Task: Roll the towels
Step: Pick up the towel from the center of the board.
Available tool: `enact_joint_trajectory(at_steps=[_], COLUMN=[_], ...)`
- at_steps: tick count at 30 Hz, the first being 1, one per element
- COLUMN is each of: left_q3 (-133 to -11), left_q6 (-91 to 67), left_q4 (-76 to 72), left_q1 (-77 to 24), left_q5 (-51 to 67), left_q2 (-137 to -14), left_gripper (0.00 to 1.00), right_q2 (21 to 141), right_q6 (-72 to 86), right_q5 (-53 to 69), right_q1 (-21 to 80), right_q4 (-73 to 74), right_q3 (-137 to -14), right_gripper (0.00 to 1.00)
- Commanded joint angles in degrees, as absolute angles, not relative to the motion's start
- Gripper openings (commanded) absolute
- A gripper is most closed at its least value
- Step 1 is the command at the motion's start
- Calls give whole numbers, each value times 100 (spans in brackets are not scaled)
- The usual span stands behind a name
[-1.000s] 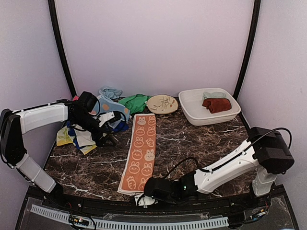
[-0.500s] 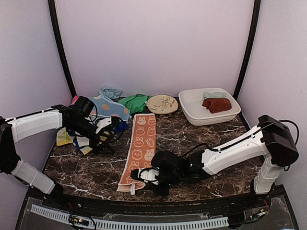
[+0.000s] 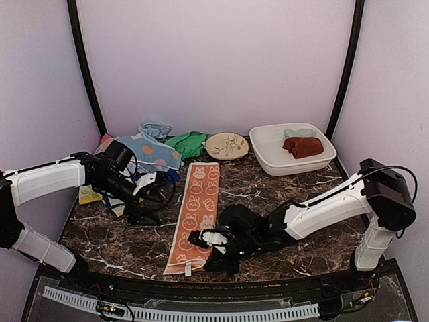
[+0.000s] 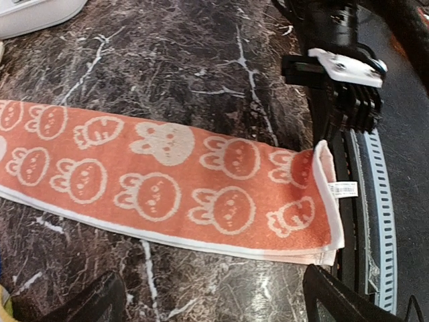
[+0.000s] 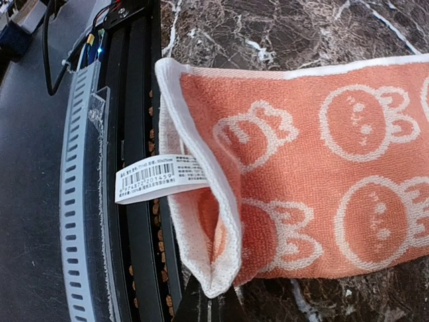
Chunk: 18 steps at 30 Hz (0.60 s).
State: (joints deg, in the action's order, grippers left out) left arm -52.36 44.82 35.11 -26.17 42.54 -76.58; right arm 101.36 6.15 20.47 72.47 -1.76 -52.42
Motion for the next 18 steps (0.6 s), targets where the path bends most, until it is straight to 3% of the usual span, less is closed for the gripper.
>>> enact_joint_trajectory(at_steps=[1, 8, 18], left_q3=[-5114, -5469, -5521], left_q6=[4655, 4703, 4462], left_q4=[3785, 4361, 3890], left_q1=[-2788, -3038, -3199], left_q5=[4590, 5174, 4441], left_q2=[-7527, -7537, -7598], left_gripper=[95, 95, 95], right_q2=[10169, 9903, 9817], right_q6=[1114, 1235, 1251], right_q5=[2729, 2568, 2816], right_q1=[7049, 6918, 6084], right_q4=[-668, -629, -326], right_q3=[-5175, -5272, -5753], right_gripper=[0, 0, 0])
